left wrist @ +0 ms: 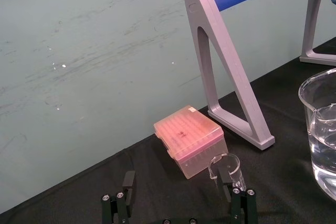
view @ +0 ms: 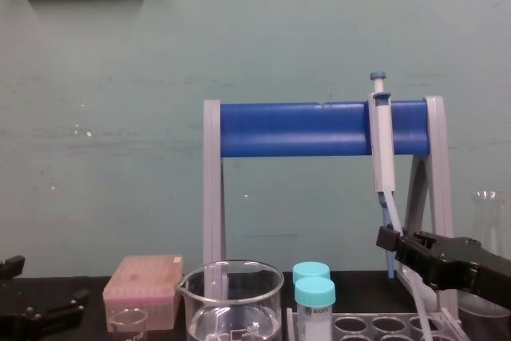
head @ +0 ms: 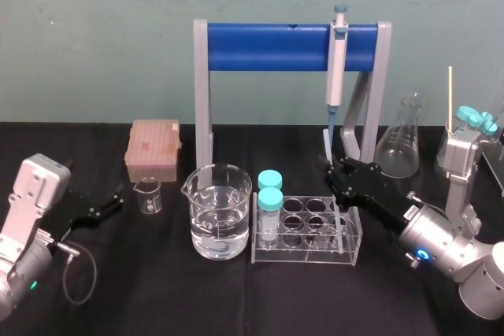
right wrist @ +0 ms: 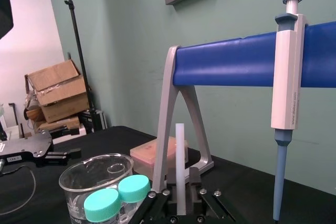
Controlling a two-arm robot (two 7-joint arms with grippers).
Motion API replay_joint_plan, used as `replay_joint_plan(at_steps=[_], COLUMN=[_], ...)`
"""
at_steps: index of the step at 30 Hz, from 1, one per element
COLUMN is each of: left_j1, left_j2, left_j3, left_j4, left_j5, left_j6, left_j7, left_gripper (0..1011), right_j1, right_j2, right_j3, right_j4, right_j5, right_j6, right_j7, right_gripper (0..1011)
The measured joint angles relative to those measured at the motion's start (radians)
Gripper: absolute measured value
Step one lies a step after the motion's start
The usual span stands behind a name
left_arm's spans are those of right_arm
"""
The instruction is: Pick up the stirring rod with one hand, then place it down.
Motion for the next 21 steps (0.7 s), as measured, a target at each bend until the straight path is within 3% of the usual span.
replay_joint_plan(at_steps=[21], left_j1=[0.000], left_j2=[0.000], left_j3=[0.000], left_j4=[0.000], left_j5=[0.000], left_j6=[0.000], left_j7=[0.000], left_gripper=[1000], right_j1=[0.000], right_j2=[0.000], right_j3=[0.000], right_j4=[0.000], right_j5=[0.001], right_j6=[0.001], right_j7=[0.001], right_gripper=[783])
